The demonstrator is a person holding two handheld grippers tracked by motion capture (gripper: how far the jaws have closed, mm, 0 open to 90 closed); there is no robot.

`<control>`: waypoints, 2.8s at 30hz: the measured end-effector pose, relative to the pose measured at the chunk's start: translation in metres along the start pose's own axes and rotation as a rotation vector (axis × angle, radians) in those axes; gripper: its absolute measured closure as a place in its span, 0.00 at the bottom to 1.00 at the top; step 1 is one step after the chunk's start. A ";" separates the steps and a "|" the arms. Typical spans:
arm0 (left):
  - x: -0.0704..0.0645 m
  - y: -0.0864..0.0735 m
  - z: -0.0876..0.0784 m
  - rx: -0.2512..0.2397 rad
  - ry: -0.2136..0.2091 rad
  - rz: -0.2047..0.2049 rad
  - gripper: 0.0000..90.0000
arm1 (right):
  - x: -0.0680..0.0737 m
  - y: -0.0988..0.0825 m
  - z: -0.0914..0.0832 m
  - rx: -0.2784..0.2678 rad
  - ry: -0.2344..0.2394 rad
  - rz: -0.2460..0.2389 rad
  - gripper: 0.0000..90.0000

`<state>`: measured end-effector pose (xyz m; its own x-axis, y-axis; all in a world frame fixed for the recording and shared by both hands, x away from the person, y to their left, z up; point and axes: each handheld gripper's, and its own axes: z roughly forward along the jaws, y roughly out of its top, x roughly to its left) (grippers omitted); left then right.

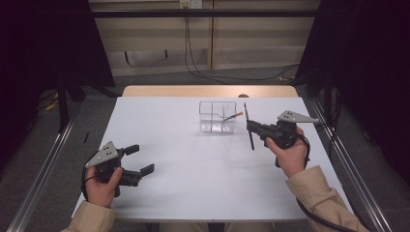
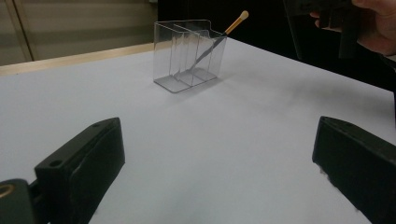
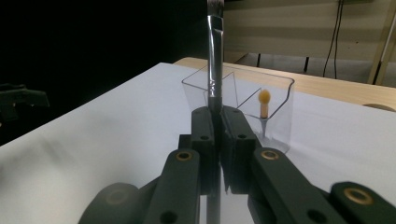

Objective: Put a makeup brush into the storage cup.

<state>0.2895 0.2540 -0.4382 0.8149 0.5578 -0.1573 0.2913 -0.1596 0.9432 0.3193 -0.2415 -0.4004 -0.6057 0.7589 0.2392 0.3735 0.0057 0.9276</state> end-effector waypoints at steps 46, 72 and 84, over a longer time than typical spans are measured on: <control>0.000 0.001 -0.001 -0.017 -0.005 0.009 0.02 | 0.002 0.027 0.023 -0.162 -0.065 0.017 0.93; 0.000 0.000 0.000 -0.015 -0.011 0.002 0.02 | -0.007 0.037 0.037 -0.176 -0.076 0.009 0.93; 0.001 0.000 0.000 -0.011 -0.014 0.002 0.02 | -0.011 0.045 0.043 -0.190 -0.081 0.013 0.93</control>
<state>0.2903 0.2548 -0.4382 0.8227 0.5456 -0.1594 0.2843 -0.1522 0.9466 0.3734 -0.2215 -0.3736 -0.5406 0.8077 0.2351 0.2370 -0.1219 0.9638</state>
